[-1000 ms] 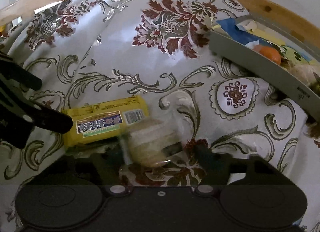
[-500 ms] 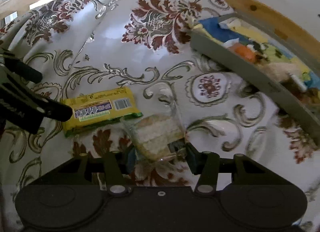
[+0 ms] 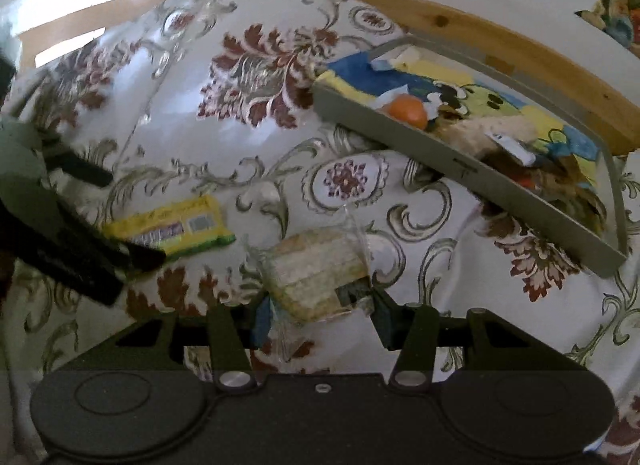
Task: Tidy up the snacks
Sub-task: 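Lower the right tool onto the clear bread bag and close it, then lift the bread bag with the right tool while the left tool grasps the yellow wafer bar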
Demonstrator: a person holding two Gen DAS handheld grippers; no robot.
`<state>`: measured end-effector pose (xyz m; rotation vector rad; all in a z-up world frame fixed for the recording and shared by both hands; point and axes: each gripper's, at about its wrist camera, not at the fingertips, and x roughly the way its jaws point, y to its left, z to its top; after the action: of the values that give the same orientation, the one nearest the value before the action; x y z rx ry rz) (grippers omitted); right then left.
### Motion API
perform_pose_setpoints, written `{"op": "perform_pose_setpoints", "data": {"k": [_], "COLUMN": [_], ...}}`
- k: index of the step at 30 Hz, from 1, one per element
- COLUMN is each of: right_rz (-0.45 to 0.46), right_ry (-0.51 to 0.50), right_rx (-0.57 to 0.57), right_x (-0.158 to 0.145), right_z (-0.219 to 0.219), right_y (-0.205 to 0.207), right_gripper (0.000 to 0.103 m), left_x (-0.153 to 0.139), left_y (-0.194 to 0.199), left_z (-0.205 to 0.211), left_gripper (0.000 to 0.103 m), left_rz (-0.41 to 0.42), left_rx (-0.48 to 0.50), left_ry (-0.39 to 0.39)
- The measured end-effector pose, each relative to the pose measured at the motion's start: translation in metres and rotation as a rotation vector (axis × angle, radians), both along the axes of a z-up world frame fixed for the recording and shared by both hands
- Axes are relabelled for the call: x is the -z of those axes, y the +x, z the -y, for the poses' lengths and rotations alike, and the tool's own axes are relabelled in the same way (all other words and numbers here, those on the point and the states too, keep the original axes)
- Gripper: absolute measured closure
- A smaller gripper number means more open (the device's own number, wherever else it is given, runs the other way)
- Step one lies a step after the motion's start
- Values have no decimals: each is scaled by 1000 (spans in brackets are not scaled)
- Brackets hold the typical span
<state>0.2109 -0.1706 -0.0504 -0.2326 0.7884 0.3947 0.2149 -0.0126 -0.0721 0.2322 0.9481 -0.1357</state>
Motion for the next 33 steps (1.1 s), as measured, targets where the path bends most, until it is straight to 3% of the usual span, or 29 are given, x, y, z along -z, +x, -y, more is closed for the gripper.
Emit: {"op": "perform_pose_setpoints", "data": {"k": [10, 21, 26, 33], "right_rz": [15, 12, 16, 16], "right_ry": [9, 15, 18, 19], "right_rx": [-23, -46, -41, -35], "right_x": [-1, 1, 0, 0], "right_z": [-7, -12, -12, -11], "right_y": [0, 1, 1, 1], "right_gripper": [51, 51, 51, 51], "left_x": [19, 16, 14, 6], "left_y": [10, 8, 1, -2], "left_z": [-6, -12, -4, -3], "left_gripper": [1, 32, 33, 25], "left_rz": [-102, -79, -39, 17], "left_rx": [-1, -11, 32, 52], "left_ry": [-55, -78, -20, -50]}}
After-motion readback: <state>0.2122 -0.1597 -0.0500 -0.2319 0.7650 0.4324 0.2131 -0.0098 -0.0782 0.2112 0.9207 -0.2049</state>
